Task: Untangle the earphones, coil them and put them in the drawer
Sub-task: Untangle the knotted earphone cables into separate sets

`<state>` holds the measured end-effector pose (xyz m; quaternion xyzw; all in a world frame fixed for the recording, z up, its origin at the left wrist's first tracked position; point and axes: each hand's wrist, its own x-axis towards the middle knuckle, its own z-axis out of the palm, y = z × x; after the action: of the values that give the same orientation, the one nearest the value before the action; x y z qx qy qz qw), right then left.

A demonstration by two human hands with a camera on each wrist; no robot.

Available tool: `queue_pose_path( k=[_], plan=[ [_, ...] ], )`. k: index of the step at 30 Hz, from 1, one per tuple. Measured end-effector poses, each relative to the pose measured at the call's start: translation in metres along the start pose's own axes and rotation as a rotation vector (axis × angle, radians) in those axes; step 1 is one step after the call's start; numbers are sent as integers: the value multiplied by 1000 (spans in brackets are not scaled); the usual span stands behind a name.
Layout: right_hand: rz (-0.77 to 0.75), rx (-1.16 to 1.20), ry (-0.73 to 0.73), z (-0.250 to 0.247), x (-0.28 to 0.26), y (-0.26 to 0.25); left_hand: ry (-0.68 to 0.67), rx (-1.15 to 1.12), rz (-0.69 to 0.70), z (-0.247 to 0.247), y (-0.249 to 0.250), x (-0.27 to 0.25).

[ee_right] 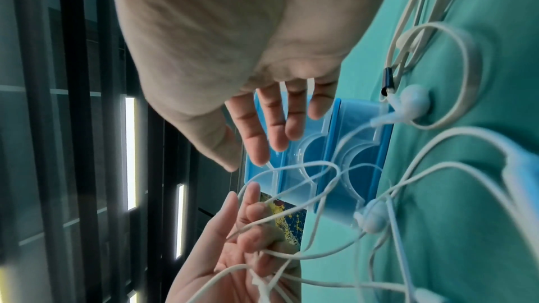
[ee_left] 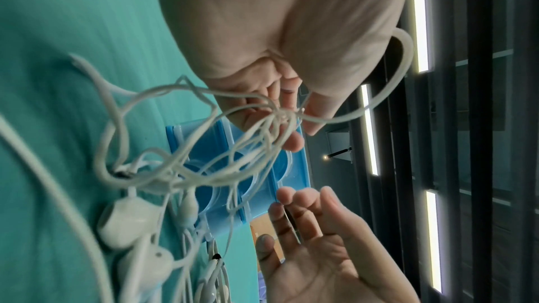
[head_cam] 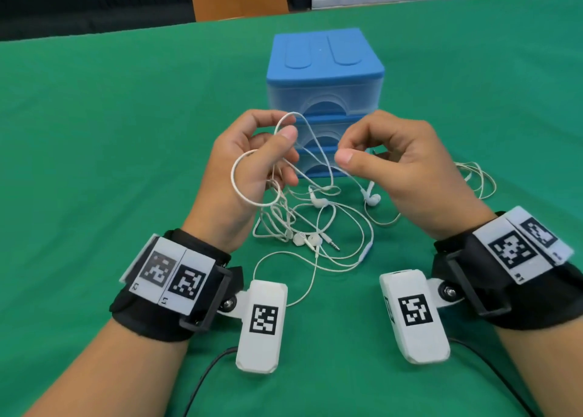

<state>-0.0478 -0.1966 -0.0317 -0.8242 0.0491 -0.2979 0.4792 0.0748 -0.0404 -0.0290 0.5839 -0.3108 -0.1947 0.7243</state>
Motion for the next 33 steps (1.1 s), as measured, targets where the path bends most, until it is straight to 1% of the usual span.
queue_pose_path(
  k=[2,5,10,11,12,14,16,17,19,22,25,28,30,33],
  plan=[
    [-5,25,-56,0,-1,-4,-39,-11,-13,0,-1,0],
    [3,-22,-177,2,-4,-8,-100,-33,-27,1,-1,-2],
    [-33,-55,-282,0,-5,-11,-157,-50,-34,1,-2,-2],
    [-41,-64,-284,1,-5,-11,-178,-59,-34,1,-2,-2],
    [-44,-63,-256,3,-4,-9,-200,-66,-31,1,-2,-2],
    [-54,-23,-152,5,-1,-6,-239,-67,-22,1,-2,-2],
    [-34,41,-22,3,2,1,-231,-44,-16,1,-2,-3],
    [-1,108,51,0,4,2,-204,-25,-14,0,-2,-3],
    [111,285,173,-7,6,0,-141,13,-5,-2,-1,-3],
    [217,531,287,-17,6,0,-68,50,11,-6,0,-2],
    [250,740,405,-25,7,1,8,53,16,-9,-1,0],
    [257,898,518,-32,9,4,107,40,46,-14,-3,4],
    [266,949,572,-39,10,6,172,16,70,-19,-4,7],
    [263,948,645,-46,10,7,256,-36,108,-27,-2,11]
  ],
)
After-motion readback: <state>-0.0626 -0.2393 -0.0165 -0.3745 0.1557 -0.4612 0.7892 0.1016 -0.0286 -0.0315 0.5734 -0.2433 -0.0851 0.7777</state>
